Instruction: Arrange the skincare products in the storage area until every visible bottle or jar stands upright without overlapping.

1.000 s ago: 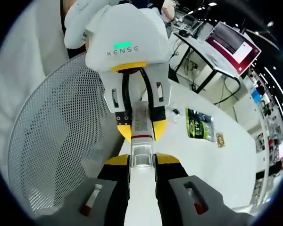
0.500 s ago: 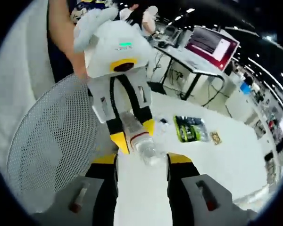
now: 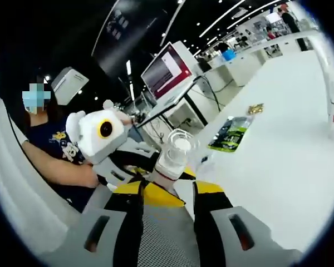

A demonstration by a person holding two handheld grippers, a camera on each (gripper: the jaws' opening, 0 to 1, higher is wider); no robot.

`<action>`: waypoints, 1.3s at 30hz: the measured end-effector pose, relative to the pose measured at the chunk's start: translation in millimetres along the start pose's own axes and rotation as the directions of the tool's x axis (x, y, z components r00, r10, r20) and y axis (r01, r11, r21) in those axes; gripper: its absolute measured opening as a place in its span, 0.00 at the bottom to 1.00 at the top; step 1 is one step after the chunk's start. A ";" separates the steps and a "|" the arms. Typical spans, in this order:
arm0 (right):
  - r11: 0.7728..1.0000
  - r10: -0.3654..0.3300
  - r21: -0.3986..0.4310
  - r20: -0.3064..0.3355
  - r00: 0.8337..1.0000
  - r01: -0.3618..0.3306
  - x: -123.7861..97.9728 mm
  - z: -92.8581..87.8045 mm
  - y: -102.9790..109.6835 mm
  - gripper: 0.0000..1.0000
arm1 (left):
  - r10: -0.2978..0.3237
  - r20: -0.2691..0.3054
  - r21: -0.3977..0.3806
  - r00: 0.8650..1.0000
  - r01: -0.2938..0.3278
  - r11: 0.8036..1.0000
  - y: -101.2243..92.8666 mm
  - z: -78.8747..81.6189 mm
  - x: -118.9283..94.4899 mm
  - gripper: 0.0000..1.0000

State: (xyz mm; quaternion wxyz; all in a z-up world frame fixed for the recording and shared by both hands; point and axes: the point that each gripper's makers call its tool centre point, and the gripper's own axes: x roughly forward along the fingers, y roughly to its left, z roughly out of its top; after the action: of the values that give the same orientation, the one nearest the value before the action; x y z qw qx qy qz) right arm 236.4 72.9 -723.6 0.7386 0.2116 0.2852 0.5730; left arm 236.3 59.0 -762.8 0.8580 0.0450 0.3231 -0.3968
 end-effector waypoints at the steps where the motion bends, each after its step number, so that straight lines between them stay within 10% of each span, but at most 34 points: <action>1: 1.000 0.015 0.027 -0.015 1.000 -0.014 -0.4 -3.3 0.9 0.28 | -0.010 0.003 -0.010 1.000 0.010 1.000 -1.9 0.3 0.5 0.23; 8: 0.997 0.000 0.075 -0.024 1.000 0.001 0.9 -6.2 1.9 0.20 | -0.033 -0.001 -0.034 0.999 0.033 0.999 -5.6 -0.8 2.5 0.23; 23: 0.947 -0.166 -0.303 -0.183 0.969 0.105 -7.5 -3.3 -1.9 0.16 | -0.026 -0.012 0.036 1.000 0.026 0.999 -9.4 -2.2 8.0 0.25; 32: 0.972 0.004 -0.231 -0.128 0.992 -0.034 3.9 2.6 12.3 0.22 | -0.108 0.040 -0.024 0.993 0.109 0.994 -15.8 8.5 -2.7 0.23; 39: 0.939 0.083 -0.316 -0.179 0.980 -0.137 -3.9 -1.8 26.2 0.21 | -0.221 0.025 -0.016 0.975 0.221 0.975 -36.7 6.6 -4.5 0.23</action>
State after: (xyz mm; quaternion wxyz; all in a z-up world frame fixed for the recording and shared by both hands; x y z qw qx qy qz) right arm 215.5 75.8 -707.5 0.7044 0.0540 0.2334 0.6681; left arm 211.5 34.8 -748.3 0.8126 -0.0037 0.3198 -0.4872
